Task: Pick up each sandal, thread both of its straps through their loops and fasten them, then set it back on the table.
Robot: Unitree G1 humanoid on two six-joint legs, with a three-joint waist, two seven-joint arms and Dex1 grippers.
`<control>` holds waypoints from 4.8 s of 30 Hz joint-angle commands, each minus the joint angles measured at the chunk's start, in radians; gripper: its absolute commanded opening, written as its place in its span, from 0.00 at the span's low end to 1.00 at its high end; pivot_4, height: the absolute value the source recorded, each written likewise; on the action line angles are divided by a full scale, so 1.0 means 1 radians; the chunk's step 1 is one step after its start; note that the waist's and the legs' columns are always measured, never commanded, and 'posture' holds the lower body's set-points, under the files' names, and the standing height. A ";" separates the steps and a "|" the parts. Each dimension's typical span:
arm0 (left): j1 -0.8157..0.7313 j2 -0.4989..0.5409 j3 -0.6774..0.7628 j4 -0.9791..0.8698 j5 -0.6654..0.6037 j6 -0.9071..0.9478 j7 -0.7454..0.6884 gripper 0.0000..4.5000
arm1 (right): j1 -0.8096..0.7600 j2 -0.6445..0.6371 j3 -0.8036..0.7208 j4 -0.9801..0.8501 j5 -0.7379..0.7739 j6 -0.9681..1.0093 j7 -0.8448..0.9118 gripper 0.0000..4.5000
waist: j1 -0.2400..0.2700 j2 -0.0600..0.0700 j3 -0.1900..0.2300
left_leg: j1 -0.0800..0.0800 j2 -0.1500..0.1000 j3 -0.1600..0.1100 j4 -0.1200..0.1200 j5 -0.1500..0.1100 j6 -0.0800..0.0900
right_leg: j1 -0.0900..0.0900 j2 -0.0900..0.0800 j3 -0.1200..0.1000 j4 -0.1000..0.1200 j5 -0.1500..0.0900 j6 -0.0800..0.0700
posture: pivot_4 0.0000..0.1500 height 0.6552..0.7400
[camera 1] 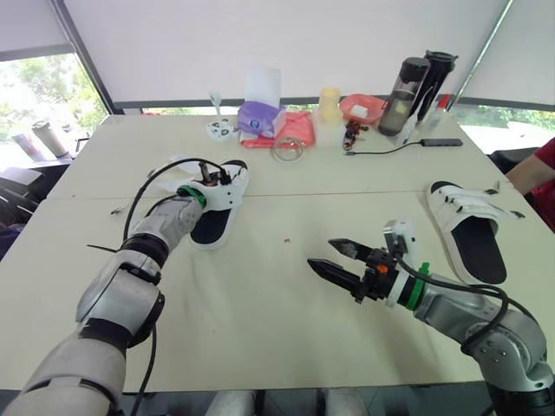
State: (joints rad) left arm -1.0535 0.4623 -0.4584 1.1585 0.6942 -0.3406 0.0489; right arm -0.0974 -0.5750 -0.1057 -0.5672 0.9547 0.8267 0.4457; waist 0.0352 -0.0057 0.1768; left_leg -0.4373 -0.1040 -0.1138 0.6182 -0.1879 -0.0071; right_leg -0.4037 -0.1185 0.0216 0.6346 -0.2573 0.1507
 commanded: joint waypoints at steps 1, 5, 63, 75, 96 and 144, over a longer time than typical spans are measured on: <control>0.015 0.006 -0.005 0.002 0.000 -0.008 0.022 0.01 | -0.015 0.002 -0.017 -0.025 0.001 -0.021 0.010 1.00 | 0.000 0.000 0.000 | 0.000 0.000 0.000 0.000 0.000 0.000 | 0.000 0.000 0.000 0.000 0.000 0.000 | 1.00 1.00; 0.024 0.036 -0.028 -0.036 0.025 -0.088 0.043 0.01 | -0.027 -0.003 -0.028 -0.010 0.000 -0.025 0.021 1.00 | -0.001 0.000 0.000 | 0.000 0.000 0.000 0.000 0.000 0.000 | 0.000 0.000 0.000 0.001 0.000 0.000 | 1.00 1.00; -0.117 0.065 -0.493 -0.310 0.624 -0.873 0.711 0.90 | 0.126 -0.128 -0.265 0.068 -0.025 -0.020 0.146 1.00 | -0.022 -0.003 0.001 | -0.004 -0.002 -0.001 0.012 -0.001 0.001 | -0.002 -0.001 0.000 0.012 -0.002 0.003 | 1.00 1.00; -0.028 0.044 -0.382 -0.349 0.307 -0.950 0.340 0.99 | 0.099 -0.132 -0.228 0.090 -0.109 -0.050 0.157 1.00 | -0.022 -0.003 0.001 | -0.004 -0.002 -0.001 0.012 0.000 0.001 | -0.003 -0.001 0.000 0.012 -0.001 0.003 | 1.00 1.00; 0.099 0.026 -0.241 -0.378 -0.186 -0.881 -0.263 1.00 | 0.126 -0.234 -0.178 0.092 -0.270 -0.151 0.308 0.81 | -0.023 -0.002 0.001 | -0.004 -0.002 -0.001 0.013 0.000 0.001 | -0.002 -0.001 0.000 0.012 -0.001 0.003 | 1.00 1.00; 0.578 0.113 0.149 -0.899 -0.600 -0.251 -0.782 1.00 | -0.084 -0.186 0.130 0.427 -0.617 -0.451 0.571 0.01 | -0.020 -0.001 0.000 | -0.002 -0.002 -0.002 0.012 -0.001 0.001 | -0.002 -0.002 0.001 0.012 -0.001 0.001 | 1.00 1.00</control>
State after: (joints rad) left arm -0.4750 0.5762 -0.3363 0.2735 0.0915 -0.5921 -0.7433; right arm -0.2069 -0.7402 0.0545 -0.0955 0.3199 0.3588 1.0012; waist 0.0151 -0.0063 0.1765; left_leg -0.4395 -0.1055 -0.1157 0.6295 -0.1886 -0.0066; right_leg -0.4058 -0.1202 0.0226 0.6466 -0.2586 0.1521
